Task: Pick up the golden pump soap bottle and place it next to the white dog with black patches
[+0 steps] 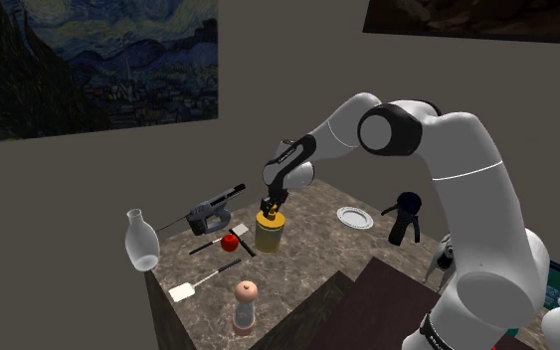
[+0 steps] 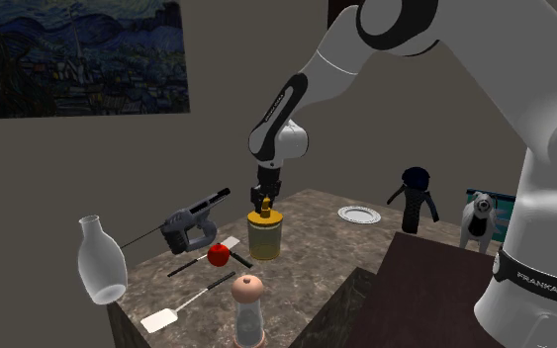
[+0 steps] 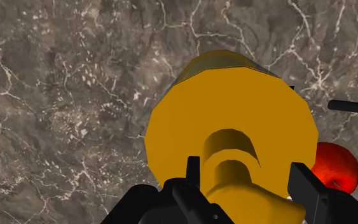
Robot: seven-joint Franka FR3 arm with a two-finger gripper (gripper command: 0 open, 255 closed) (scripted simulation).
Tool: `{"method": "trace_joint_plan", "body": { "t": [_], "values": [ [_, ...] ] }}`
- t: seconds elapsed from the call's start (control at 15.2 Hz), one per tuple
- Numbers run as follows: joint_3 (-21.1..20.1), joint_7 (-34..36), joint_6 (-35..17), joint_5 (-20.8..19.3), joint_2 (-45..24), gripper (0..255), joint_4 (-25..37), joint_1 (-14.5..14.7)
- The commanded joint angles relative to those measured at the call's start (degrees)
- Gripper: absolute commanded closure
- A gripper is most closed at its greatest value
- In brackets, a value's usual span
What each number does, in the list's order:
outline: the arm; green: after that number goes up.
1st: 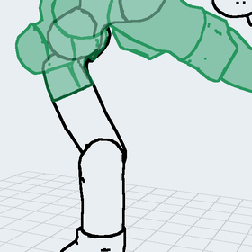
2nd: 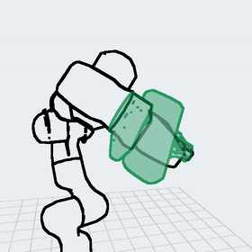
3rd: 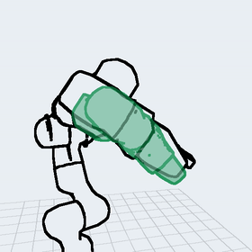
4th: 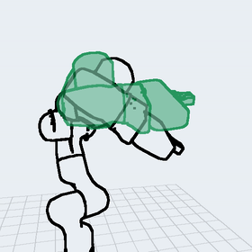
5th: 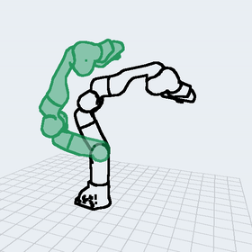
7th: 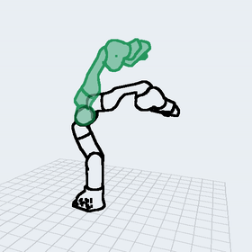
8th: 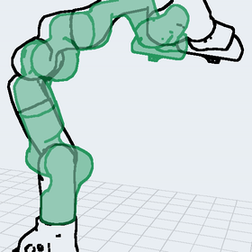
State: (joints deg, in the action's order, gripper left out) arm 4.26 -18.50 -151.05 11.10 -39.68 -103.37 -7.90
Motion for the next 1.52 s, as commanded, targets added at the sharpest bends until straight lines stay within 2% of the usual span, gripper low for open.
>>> {"method": "trace_joint_plan", "body": {
  "t": [0.0, 1.45],
  "values": [
    [0.2, 0.2, 0.9, -0.2, 1.2, 255, -0.2, 0.2],
    [2.1, 2.4, 12.6, -2.6, 12.9, 255, -0.2, 1.4]
  ]
}}
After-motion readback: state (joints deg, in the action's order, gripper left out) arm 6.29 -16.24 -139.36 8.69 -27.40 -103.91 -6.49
